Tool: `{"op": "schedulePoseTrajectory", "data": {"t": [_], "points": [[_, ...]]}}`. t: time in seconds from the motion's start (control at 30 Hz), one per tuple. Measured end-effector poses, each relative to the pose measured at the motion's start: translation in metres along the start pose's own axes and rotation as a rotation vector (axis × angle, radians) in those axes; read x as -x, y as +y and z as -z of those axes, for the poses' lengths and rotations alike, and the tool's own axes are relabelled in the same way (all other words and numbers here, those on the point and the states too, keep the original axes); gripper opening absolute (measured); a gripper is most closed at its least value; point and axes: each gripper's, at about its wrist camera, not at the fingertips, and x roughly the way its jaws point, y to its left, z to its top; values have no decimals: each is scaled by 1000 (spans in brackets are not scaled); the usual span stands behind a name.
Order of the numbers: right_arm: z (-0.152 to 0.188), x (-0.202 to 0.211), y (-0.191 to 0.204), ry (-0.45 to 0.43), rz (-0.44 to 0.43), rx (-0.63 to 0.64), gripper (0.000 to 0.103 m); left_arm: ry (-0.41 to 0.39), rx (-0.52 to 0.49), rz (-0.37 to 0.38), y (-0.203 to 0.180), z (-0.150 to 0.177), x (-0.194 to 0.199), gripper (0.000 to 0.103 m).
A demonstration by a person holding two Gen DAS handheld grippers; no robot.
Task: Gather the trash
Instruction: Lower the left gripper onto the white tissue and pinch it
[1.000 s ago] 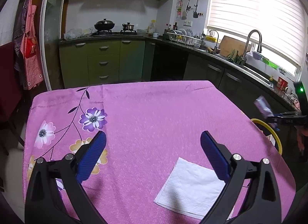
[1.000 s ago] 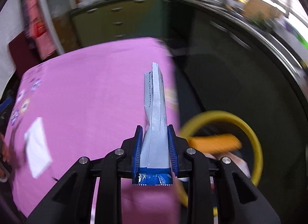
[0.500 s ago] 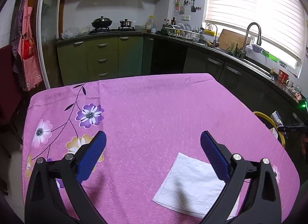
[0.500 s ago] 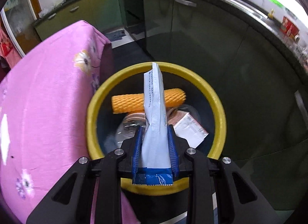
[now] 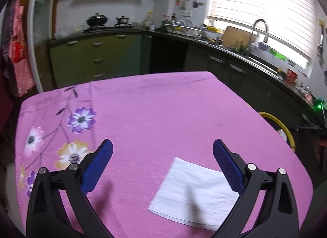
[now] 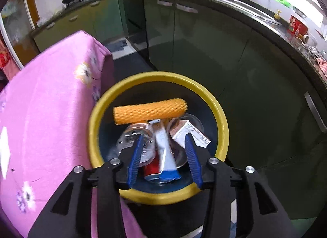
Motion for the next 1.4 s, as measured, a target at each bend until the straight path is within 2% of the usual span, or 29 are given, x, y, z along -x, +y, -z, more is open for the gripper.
{"op": "schedulePoseTrajectory", "data": {"t": [0.17, 0.33, 0.5, 0.87, 1.1, 1.2, 1.27, 1.3, 1.37, 1.4], "points": [[5, 19, 12, -32, -53, 28, 49, 95, -32, 106, -13, 9, -1, 96], [11, 35, 24, -51, -115, 52, 50, 183, -138, 107, -28, 27, -10, 96], [15, 40, 33, -55, -156, 70, 56, 220, -160, 168, -36, 30, -17, 96], [18, 35, 41, -44, -198, 82, 58, 321, -252, 166, -56, 43, -35, 96], [16, 33, 46, -44, -212, 89, 61, 324, -274, 119, -63, 45, -35, 93], [16, 33, 48, -45, -217, 88, 61, 307, -284, 104, -65, 45, -31, 76], [15, 34, 49, -43, -222, 87, 61, 300, -272, 98, -64, 44, -28, 58], [15, 34, 49, -43, -223, 87, 61, 300, -269, 97, -64, 44, -27, 53], [15, 34, 51, -43, -227, 88, 61, 296, -267, 103, -63, 43, -25, 33], [14, 34, 51, -43, -230, 88, 61, 295, -261, 107, -63, 43, -25, 28]]}}
